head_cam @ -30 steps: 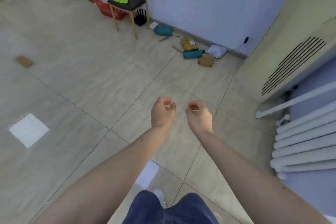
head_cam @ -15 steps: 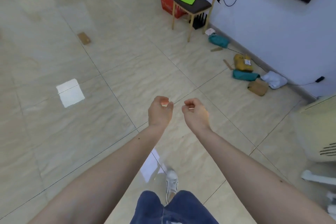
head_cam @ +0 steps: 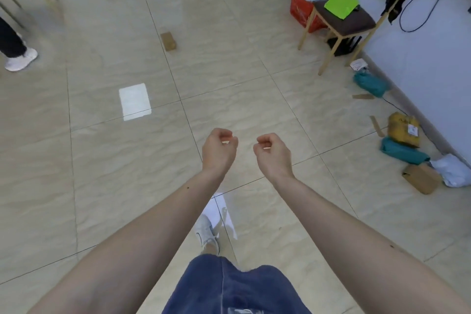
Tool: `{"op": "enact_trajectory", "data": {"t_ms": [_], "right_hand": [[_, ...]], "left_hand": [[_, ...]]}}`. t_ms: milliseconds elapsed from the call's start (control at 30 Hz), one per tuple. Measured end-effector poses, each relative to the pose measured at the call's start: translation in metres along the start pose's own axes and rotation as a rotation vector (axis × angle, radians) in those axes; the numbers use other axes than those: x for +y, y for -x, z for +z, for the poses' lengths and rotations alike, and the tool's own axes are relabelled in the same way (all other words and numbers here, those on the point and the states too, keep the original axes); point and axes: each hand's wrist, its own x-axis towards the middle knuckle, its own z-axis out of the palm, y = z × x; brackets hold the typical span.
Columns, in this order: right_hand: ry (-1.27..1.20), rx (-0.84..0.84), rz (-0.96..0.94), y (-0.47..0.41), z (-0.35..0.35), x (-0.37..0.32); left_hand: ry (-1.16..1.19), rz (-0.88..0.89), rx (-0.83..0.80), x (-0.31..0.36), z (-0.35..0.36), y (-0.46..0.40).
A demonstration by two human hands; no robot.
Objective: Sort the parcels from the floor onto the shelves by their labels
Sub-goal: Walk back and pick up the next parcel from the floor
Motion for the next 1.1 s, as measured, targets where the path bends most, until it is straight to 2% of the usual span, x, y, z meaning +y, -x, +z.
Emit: {"op": "enact_trajectory", "data": {"t_ms": [367, 800, 1100], "right_hand": [[-0.020, -0.028, 0.024, -0.150, 0.105, -0.096], [0.035, -0.142, -0.005, -0.366, 0.183, -0.205], [0.061, -0.199, -0.058, -0.498, 0.259, -0.286]], "left_hand": [[0.004, -0.030, 0.001, 0.047, -0.052, -0.187], [0.021, -0.083, 0.090, 0.120, -0.058, -0.413], [0.013, -0.101, 0.153, 0.168, -0.087, -0.569]]}}
